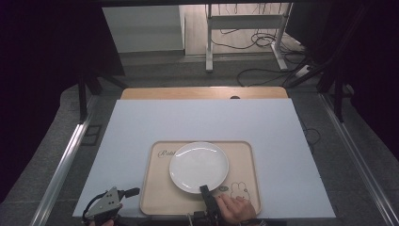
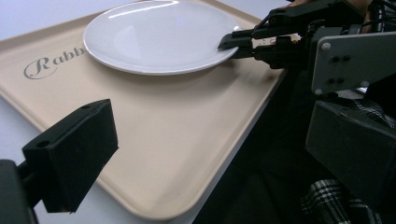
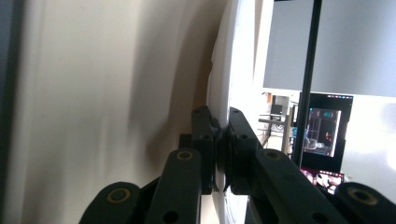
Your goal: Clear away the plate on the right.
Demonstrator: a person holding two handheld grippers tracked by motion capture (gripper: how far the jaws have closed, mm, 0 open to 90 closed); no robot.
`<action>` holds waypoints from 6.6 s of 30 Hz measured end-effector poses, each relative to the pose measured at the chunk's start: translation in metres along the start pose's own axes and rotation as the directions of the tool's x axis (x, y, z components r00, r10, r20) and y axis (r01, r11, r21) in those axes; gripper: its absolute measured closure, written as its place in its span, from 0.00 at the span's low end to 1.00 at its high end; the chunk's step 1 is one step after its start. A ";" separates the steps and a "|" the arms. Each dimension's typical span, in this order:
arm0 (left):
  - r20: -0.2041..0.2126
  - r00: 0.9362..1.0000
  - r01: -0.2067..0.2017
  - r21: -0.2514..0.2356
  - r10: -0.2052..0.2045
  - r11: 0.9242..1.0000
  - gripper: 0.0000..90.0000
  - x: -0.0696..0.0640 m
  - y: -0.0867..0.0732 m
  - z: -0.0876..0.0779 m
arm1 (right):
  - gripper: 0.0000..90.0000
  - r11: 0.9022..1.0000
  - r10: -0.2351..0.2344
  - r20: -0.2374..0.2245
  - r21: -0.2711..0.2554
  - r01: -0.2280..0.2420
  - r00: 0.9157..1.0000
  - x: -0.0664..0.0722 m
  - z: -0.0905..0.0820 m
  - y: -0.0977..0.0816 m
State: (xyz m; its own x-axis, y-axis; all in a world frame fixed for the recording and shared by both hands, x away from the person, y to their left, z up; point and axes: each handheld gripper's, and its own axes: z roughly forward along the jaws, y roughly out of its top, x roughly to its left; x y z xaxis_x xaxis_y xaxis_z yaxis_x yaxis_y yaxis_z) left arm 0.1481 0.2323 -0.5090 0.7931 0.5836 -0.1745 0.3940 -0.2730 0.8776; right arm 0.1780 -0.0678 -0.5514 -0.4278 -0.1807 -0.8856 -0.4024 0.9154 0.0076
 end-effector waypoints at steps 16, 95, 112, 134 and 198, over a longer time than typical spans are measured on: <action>0.000 1.000 -0.004 0.001 0.004 1.000 0.02 0.000 0.000 0.000 | 0.95 0.999 0.019 -0.068 0.031 -0.017 0.997 0.003 0.008 -0.008; -0.004 1.000 -0.008 0.006 0.008 1.000 0.02 -0.001 0.000 0.000 | 0.55 0.991 0.118 -0.027 0.060 -0.117 0.993 -0.022 -0.018 -0.023; -0.006 1.000 -0.011 0.007 0.012 1.000 0.02 -0.002 0.000 0.000 | 0.44 0.977 0.208 -0.042 0.059 -0.206 0.977 -0.029 -0.013 -0.036; -0.007 1.000 -0.012 0.007 0.012 1.000 0.02 -0.002 0.000 -0.001 | 0.37 0.946 0.324 -0.073 0.054 -0.321 0.943 -0.038 -0.013 -0.050; -0.006 1.000 -0.013 0.006 0.013 1.000 0.02 -0.002 0.000 0.000 | 0.16 0.564 0.809 -0.253 0.082 -0.822 0.531 -0.055 -0.028 -0.145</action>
State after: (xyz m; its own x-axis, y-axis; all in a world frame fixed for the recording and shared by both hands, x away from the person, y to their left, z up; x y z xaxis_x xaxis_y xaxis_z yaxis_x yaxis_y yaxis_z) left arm 0.1458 0.2314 -0.5087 0.7954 0.5847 -0.1598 0.3862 -0.2856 0.8771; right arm 0.2369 -0.2013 -0.4909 -0.7569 0.5540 -0.3465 0.1904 0.6943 0.6941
